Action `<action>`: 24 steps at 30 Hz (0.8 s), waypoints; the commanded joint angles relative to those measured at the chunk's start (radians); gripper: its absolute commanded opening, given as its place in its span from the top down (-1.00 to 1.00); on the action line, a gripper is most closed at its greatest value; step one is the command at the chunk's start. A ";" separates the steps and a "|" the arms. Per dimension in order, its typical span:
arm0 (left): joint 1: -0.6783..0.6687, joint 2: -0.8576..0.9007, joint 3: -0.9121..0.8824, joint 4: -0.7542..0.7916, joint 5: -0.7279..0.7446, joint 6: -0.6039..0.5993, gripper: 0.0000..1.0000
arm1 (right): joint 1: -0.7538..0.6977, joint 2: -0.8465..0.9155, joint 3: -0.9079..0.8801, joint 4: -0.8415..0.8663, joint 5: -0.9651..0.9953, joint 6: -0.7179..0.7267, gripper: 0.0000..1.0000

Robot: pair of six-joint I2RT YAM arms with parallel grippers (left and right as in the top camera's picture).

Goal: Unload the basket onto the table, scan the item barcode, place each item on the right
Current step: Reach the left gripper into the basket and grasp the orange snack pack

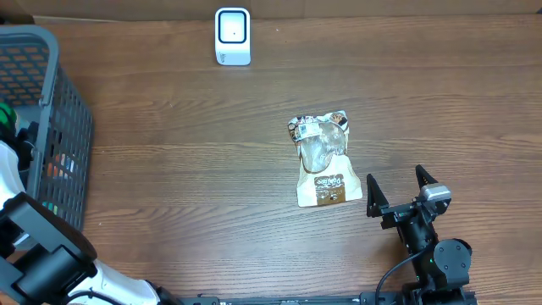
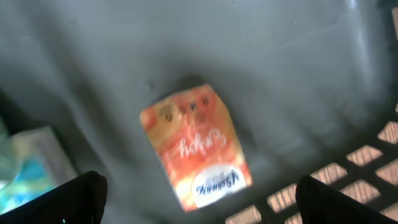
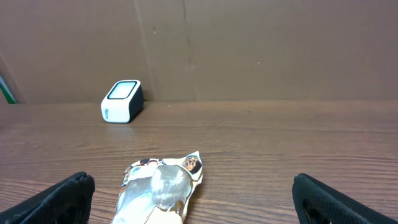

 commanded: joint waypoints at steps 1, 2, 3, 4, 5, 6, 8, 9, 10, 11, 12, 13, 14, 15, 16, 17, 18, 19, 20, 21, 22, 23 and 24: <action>-0.005 0.035 -0.040 0.040 -0.006 -0.021 -1.00 | -0.001 -0.011 -0.010 0.004 -0.003 -0.004 -1.00; -0.005 0.039 -0.046 0.053 -0.006 -0.021 -0.99 | -0.001 -0.011 -0.010 0.004 -0.003 -0.004 -0.99; -0.006 0.047 -0.051 0.068 -0.006 -0.021 -0.99 | -0.001 -0.011 -0.010 0.004 -0.003 -0.004 -1.00; -0.008 0.053 -0.053 0.077 -0.006 -0.021 -0.99 | -0.001 -0.011 -0.010 0.004 -0.003 -0.004 -1.00; -0.010 0.063 -0.055 0.085 -0.006 -0.021 -1.00 | -0.001 -0.011 -0.010 0.004 -0.003 -0.004 -1.00; -0.012 0.074 -0.055 0.093 -0.006 -0.021 -1.00 | -0.001 -0.011 -0.010 0.004 -0.003 -0.004 -1.00; -0.015 0.096 -0.055 0.106 -0.006 -0.020 -1.00 | -0.001 -0.011 -0.010 0.004 -0.003 -0.004 -1.00; -0.016 0.109 -0.055 0.111 -0.006 -0.020 -0.99 | -0.001 -0.011 -0.010 0.004 -0.003 -0.004 -1.00; -0.016 0.121 -0.055 0.115 -0.006 -0.020 -0.95 | -0.001 -0.011 -0.010 0.004 -0.003 -0.004 -1.00; -0.016 0.129 -0.055 0.118 -0.006 -0.020 -0.89 | -0.001 -0.011 -0.010 0.004 -0.003 -0.004 -1.00; -0.016 0.138 -0.055 0.121 -0.005 -0.020 -0.82 | -0.001 -0.011 -0.010 0.004 -0.003 -0.004 -1.00; -0.016 0.142 -0.055 0.121 -0.003 -0.020 -0.69 | -0.001 -0.011 -0.010 0.004 -0.003 -0.004 -1.00; -0.016 0.145 -0.055 0.122 -0.002 -0.021 -0.52 | -0.001 -0.011 -0.010 0.004 -0.003 -0.004 -1.00; -0.016 0.145 -0.055 0.123 0.001 -0.021 -0.40 | -0.001 -0.011 -0.010 0.004 -0.003 -0.004 -1.00; -0.016 0.145 -0.055 0.124 0.002 -0.021 -0.27 | -0.001 -0.011 -0.010 0.004 -0.003 -0.004 -1.00; -0.016 0.145 -0.054 0.122 0.002 -0.020 -0.10 | -0.001 -0.011 -0.010 0.005 -0.003 -0.004 -1.00; -0.016 0.145 -0.054 0.119 0.001 -0.020 0.00 | -0.001 -0.011 -0.010 0.004 -0.003 -0.004 -1.00; -0.016 0.145 -0.054 0.118 0.002 -0.020 0.09 | -0.001 -0.011 -0.010 0.005 -0.003 -0.004 -1.00; -0.016 0.145 -0.054 0.115 0.002 -0.020 0.20 | -0.001 -0.011 -0.010 0.004 -0.003 -0.004 -1.00; -0.016 0.144 -0.052 0.112 0.002 -0.020 0.24 | -0.001 -0.011 -0.010 0.004 -0.003 -0.004 -1.00; -0.016 0.143 -0.049 0.105 0.002 -0.021 0.25 | -0.001 -0.011 -0.010 0.004 -0.003 -0.004 -1.00; -0.016 0.143 -0.041 0.096 0.007 -0.020 0.27 | -0.001 -0.011 -0.010 0.004 -0.003 -0.004 -1.00; -0.015 0.143 -0.031 0.086 0.017 -0.020 0.33 | -0.001 -0.011 -0.010 0.004 -0.003 -0.004 -1.00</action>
